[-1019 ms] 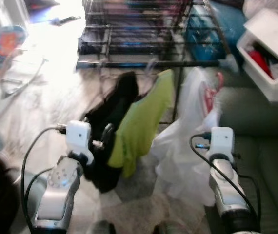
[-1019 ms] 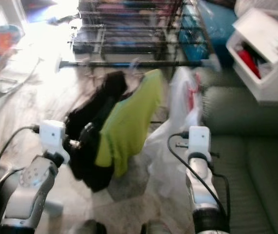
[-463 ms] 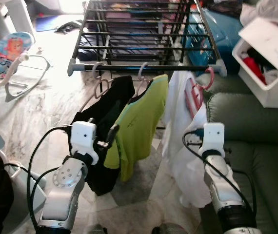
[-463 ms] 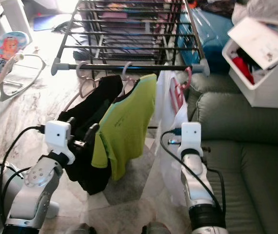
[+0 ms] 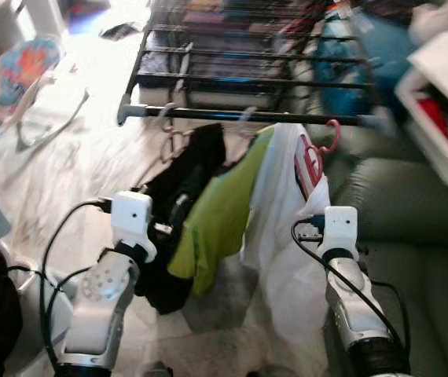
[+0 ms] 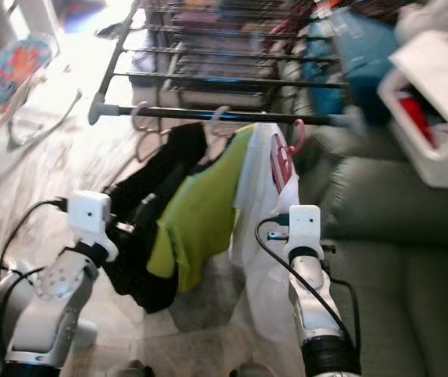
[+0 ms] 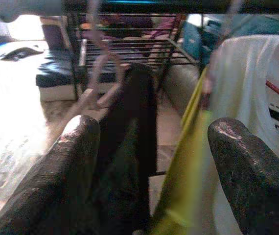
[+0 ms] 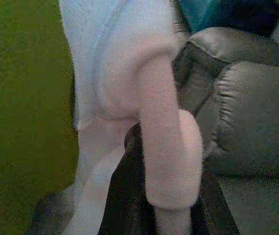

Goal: Hang hanger

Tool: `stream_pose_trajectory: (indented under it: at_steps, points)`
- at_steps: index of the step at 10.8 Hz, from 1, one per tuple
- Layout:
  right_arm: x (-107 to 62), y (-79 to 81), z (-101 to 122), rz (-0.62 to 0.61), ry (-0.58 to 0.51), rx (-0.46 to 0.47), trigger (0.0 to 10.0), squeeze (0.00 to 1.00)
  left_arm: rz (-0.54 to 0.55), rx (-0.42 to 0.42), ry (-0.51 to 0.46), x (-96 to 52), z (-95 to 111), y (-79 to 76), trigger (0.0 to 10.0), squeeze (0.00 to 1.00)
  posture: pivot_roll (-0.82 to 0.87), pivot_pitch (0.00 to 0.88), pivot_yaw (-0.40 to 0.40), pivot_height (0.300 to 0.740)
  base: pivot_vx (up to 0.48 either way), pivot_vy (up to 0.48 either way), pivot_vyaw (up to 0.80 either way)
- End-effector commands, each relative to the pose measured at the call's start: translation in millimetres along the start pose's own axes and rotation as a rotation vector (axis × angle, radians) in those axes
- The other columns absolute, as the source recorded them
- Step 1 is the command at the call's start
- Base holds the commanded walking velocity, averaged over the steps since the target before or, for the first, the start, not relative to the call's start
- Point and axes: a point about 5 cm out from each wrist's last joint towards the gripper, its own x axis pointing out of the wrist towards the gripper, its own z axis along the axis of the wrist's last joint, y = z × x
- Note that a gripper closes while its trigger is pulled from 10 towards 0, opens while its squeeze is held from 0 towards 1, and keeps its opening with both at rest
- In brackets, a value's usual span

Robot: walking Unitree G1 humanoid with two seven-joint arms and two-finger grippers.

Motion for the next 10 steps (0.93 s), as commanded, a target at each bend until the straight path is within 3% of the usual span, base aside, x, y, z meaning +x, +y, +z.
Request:
stream_pose_trajectory:
  at_steps: [1, 7, 9, 10]
  points:
    - [-0.6, -1.5, 9.6, -0.002, -0.049, 0.009, 10.0, 0.00, 0.034, 0.013, -0.005, -3.4, 2.3, 5.2, 10.0, 0.00, -0.04, 0.055, -0.022, 0.740, 0.000, 0.000, 0.00]
    - [14.5, -7.1, 4.9, -0.052, 0.036, 0.025, 10.0, 0.00, 0.089, 0.027, -0.020, -0.7, 7.8, 15.0, 10.0, 0.00, -0.02, 0.051, -0.019, 0.740, 0.000, 0.000, 0.00]
    - [25.4, -14.0, 6.7, -0.094, 0.076, 0.036, 10.0, 0.00, 0.090, 0.030, -0.013, -0.1, 7.0, 14.9, 10.0, 0.00, -0.02, 0.054, -0.013, 0.740, 0.000, 0.000, 0.00]
    - [38.6, -27.2, 14.5, -0.176, 0.100, 0.071, 10.0, 0.00, 0.079, 0.030, -0.008, 0.4, 6.2, 11.7, 10.0, 0.00, -0.01, 0.052, -0.011, 0.740, 0.000, 0.000, 0.00]
